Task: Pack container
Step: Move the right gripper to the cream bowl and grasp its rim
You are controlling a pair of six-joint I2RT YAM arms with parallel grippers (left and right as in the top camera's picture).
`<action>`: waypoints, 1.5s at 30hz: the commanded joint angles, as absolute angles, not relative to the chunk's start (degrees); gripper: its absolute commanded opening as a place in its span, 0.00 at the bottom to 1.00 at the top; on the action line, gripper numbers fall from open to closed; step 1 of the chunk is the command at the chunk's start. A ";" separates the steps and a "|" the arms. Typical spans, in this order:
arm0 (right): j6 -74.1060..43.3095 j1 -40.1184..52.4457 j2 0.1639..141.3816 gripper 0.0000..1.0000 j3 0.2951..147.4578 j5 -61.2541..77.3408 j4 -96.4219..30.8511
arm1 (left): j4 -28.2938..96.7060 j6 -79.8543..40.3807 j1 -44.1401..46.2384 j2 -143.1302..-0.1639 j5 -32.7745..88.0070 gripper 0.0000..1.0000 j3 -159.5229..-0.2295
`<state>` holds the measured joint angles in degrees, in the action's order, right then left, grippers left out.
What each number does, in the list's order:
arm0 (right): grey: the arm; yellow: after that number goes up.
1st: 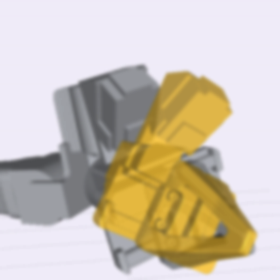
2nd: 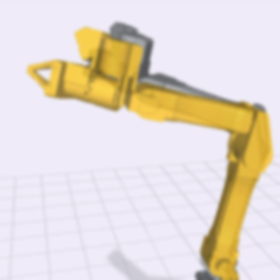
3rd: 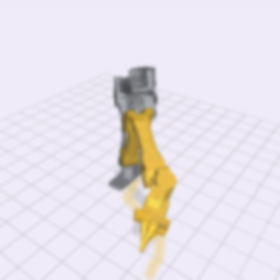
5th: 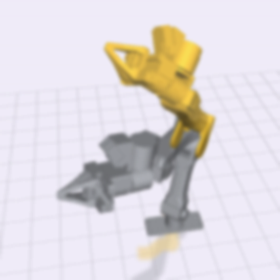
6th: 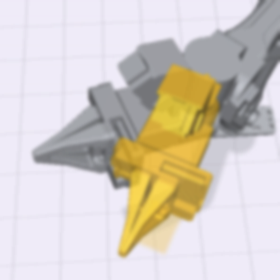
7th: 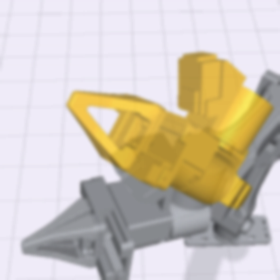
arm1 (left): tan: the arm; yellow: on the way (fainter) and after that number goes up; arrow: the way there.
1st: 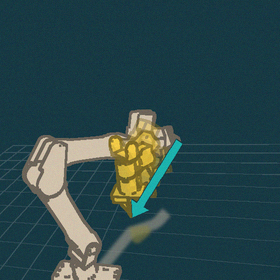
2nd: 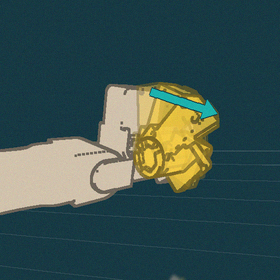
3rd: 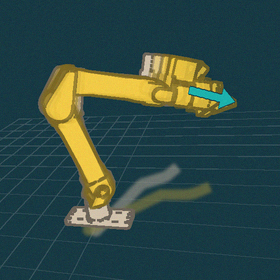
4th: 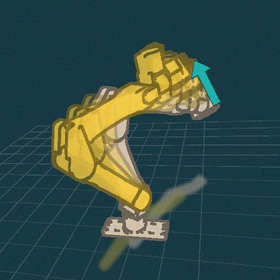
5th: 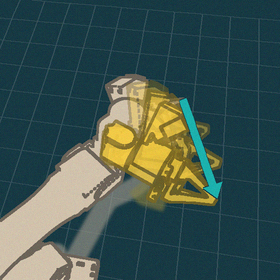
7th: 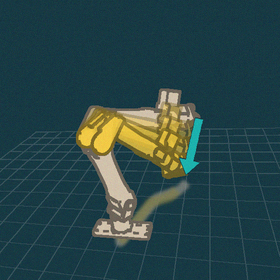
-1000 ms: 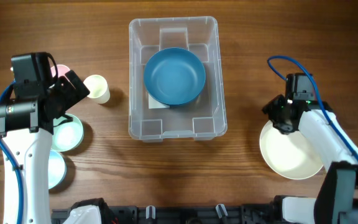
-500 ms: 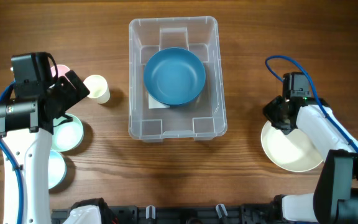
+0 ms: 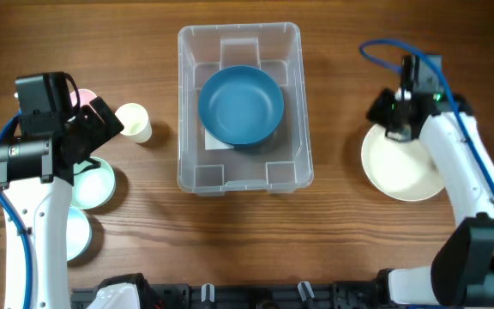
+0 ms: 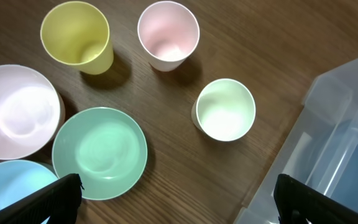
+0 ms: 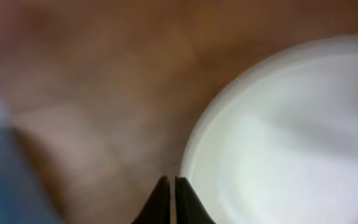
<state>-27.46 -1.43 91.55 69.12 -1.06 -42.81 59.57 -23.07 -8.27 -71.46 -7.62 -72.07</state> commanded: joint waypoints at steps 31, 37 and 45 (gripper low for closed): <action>-33.19 5.21 109.89 0.43 71.70 -11.97 -50.37 | 59.40 -23.62 -8.54 -71.70 -7.57 1.00 -72.88; -33.23 5.21 112.64 0.29 71.70 -11.55 -50.09 | 59.40 -23.62 -8.54 -71.70 -7.57 1.00 -72.88; -33.19 5.21 112.60 0.04 71.81 -11.60 -49.69 | 59.40 -23.62 -8.54 -71.70 -7.57 1.00 -72.88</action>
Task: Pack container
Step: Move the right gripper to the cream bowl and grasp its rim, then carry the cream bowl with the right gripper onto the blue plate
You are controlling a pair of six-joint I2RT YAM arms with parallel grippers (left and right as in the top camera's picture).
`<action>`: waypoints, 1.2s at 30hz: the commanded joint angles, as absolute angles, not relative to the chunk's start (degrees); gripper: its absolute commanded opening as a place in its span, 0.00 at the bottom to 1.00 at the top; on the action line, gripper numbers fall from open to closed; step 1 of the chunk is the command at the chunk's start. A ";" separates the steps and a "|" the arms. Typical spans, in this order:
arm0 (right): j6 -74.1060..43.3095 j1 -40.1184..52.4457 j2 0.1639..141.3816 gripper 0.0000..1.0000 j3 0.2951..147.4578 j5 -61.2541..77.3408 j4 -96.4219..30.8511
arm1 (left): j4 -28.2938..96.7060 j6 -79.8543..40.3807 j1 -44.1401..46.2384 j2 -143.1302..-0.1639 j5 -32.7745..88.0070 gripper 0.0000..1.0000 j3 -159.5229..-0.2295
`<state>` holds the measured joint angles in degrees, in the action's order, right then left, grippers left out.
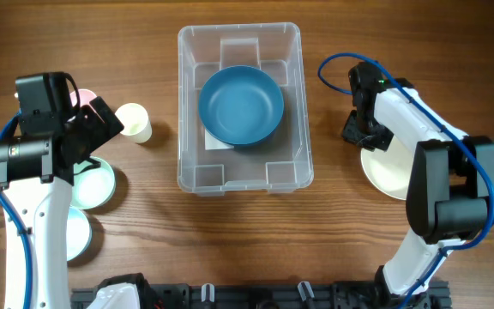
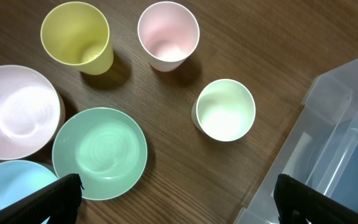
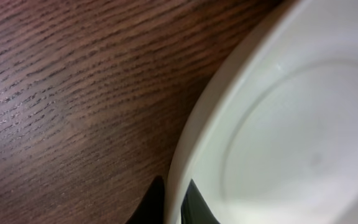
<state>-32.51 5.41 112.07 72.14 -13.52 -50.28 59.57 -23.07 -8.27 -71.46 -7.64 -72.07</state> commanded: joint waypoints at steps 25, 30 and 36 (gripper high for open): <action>27.77 30.37 90.59 0.04 96.16 9.50 -49.84 | 59.44 -22.96 -8.54 -71.68 -7.60 1.00 -72.88; 37.78 38.65 94.78 0.04 96.12 9.54 -47.55 | 59.88 -22.96 -8.54 -71.68 -7.60 1.00 -72.88; 38.81 39.75 105.19 0.05 96.09 12.14 -47.66 | 60.29 -22.96 -8.54 -71.68 -7.60 1.00 -72.88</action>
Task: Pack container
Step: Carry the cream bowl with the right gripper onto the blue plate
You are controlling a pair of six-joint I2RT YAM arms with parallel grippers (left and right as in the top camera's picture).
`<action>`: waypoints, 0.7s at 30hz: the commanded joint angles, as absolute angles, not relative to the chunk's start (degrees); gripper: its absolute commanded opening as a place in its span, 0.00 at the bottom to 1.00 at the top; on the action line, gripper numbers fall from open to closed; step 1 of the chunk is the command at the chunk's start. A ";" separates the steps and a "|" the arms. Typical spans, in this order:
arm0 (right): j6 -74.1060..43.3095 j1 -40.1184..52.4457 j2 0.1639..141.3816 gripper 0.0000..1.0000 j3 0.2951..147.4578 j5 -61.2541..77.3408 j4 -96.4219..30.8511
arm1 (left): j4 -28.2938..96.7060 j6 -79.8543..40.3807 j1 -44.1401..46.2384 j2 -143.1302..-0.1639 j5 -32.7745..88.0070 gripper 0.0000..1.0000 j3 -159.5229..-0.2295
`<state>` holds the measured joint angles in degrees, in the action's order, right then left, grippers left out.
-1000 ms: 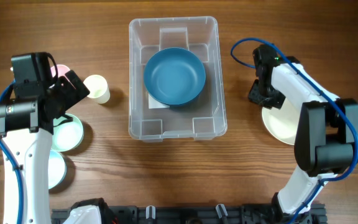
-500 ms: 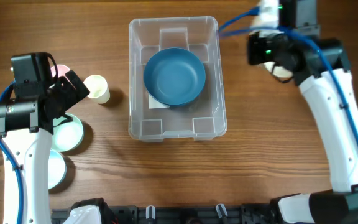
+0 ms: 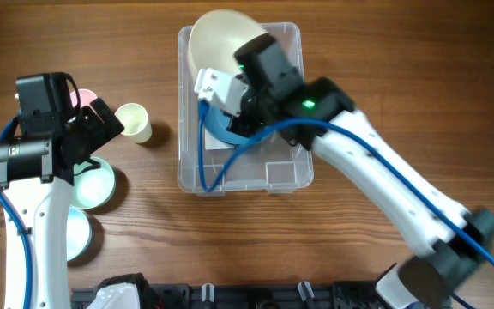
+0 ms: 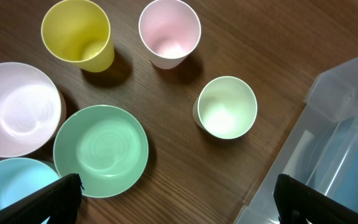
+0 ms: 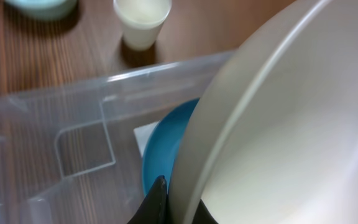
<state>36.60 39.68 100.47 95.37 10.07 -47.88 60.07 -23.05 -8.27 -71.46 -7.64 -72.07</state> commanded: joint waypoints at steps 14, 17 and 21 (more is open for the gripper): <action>38.83 38.96 110.54 0.40 96.09 8.38 -48.80 | 60.31 -22.98 -8.54 -71.68 -7.57 1.00 -72.88; 38.81 38.46 110.54 0.44 96.09 8.38 -49.15 | 60.29 -22.98 -8.54 -71.68 -7.57 1.00 -72.88; 36.58 38.24 109.32 0.46 96.12 7.09 -48.86 | 60.34 -22.96 -8.54 -71.68 -7.57 1.00 -72.88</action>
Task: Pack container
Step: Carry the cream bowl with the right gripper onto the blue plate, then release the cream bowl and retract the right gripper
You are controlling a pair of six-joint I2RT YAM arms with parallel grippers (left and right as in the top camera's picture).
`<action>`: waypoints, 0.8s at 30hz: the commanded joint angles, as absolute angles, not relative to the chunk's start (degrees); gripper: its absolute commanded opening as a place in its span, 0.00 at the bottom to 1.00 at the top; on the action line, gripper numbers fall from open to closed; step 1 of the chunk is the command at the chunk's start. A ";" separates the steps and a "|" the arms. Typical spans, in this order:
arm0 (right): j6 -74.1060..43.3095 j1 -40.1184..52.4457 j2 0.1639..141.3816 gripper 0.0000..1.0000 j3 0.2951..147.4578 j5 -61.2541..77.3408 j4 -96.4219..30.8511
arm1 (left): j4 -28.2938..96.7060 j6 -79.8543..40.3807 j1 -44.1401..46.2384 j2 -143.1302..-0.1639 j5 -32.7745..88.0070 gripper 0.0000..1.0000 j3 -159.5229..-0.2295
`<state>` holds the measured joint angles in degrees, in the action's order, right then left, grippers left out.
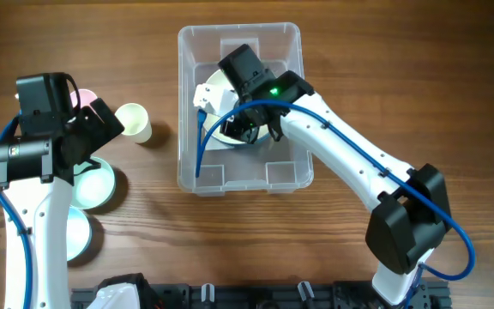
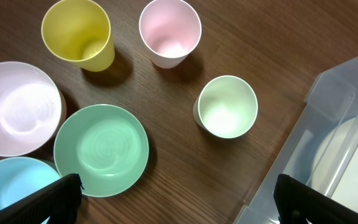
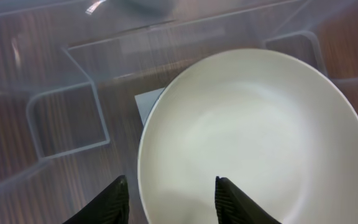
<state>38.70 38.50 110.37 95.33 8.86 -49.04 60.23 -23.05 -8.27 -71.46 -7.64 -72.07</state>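
Observation:
The clear plastic container (image 1: 290,176) stands mid-table. A white bowl (image 3: 253,143) lies flat inside it, also seen under the arm from overhead (image 1: 215,103). No blue bowl shows. My right gripper (image 3: 173,202) hangs open just above the white bowl's near side, its fingers apart and holding nothing. My left gripper (image 2: 179,202) is open and empty above the table left of the container (image 2: 347,93).
Left of the container stand a yellow cup (image 2: 76,34), a pink cup (image 2: 169,34) and a pale green cup (image 2: 227,107). A pink bowl (image 2: 17,109), a green bowl (image 2: 101,149) and a light blue bowl (image 2: 5,180) sit by them.
My right gripper was shut on the white bowl's rim, holding it tilted over the container's back. Now the bowl lies flat inside, over the blue bowl, and the gripper is open.
The white bowl first sat on the table at the right, my shut right gripper at its left rim. Then the gripper was shut on that rim. Later the bowl was held over the container, and now it lies inside, released. My left arm stayed put.

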 commanded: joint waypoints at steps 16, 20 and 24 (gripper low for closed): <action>-0.60 5.10 89.86 0.66 94.96 16.62 -59.61 | 63.96 -22.98 0.93 -82.30 -5.21 1.00 -74.00; -0.54 5.02 91.61 0.65 93.06 16.60 -59.51 | 71.70 -19.59 1.02 -95.83 -5.21 1.00 -85.36; -0.54 5.02 93.03 0.65 93.01 16.62 -59.66 | 74.96 -18.22 0.51 -104.47 -5.19 1.00 -94.41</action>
<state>0.36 5.08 91.85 93.45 15.03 -59.57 73.69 -20.53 0.80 -99.96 -4.67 -88.18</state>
